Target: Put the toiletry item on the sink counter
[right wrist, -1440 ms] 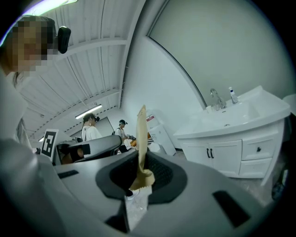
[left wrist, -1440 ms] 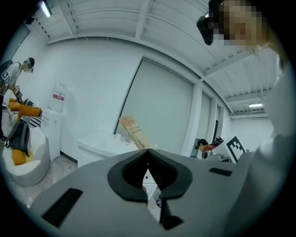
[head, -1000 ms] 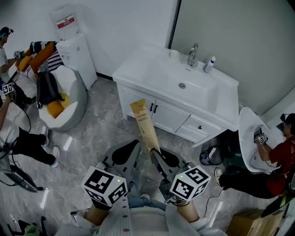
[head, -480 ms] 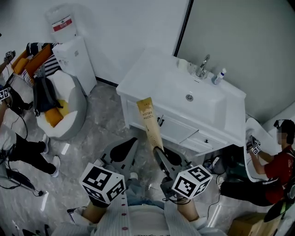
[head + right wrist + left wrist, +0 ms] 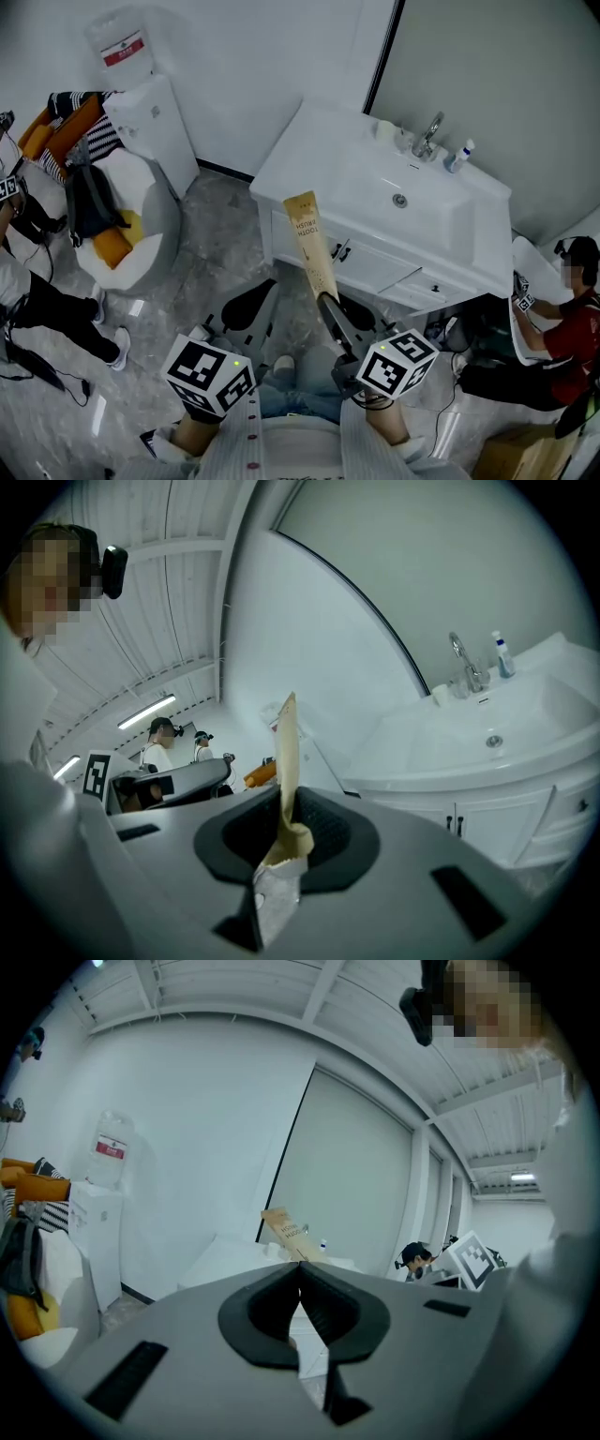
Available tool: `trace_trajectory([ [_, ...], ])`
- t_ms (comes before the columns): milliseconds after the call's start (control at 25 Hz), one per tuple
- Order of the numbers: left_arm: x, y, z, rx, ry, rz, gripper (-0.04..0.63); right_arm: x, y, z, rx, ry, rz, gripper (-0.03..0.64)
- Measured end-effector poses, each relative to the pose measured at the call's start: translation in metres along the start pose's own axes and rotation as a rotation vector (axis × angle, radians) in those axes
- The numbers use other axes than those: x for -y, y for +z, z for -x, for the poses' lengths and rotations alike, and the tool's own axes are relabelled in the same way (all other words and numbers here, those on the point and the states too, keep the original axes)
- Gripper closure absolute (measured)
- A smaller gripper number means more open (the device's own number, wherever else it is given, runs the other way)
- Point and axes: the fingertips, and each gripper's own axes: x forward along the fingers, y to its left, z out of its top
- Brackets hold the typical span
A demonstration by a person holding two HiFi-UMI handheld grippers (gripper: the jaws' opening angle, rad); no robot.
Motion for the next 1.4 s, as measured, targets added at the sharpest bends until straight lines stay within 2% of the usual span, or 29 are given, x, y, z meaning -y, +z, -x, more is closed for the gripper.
trace_trajectory([
  [280, -0.023, -0.001, -0.008, -0.004, 0.018, 0.032, 0.578, 0.009, 0.001, -0.026, -0.041, -0.007, 0.0, 0.56],
  [520, -0.048, 0.006, -0.038, 0.004, 0.034, 0.04, 0.578, 0.033, 0.016, -0.061, -0.063, 0.002, 0.005, 0.56],
  [1000, -0.099, 0.043, -0.153, 0.006, 0.056, 0.022, 0.578, 0.118, 0.074, -0.139, -0.091, 0.026, -0.026, 0.56],
  [1400, -0.134, 0.09, -0.263, -0.001, 0.031, 0.008, 0.578, 0.195, 0.146, -0.195, -0.099, -0.008, -0.023, 0.56],
])
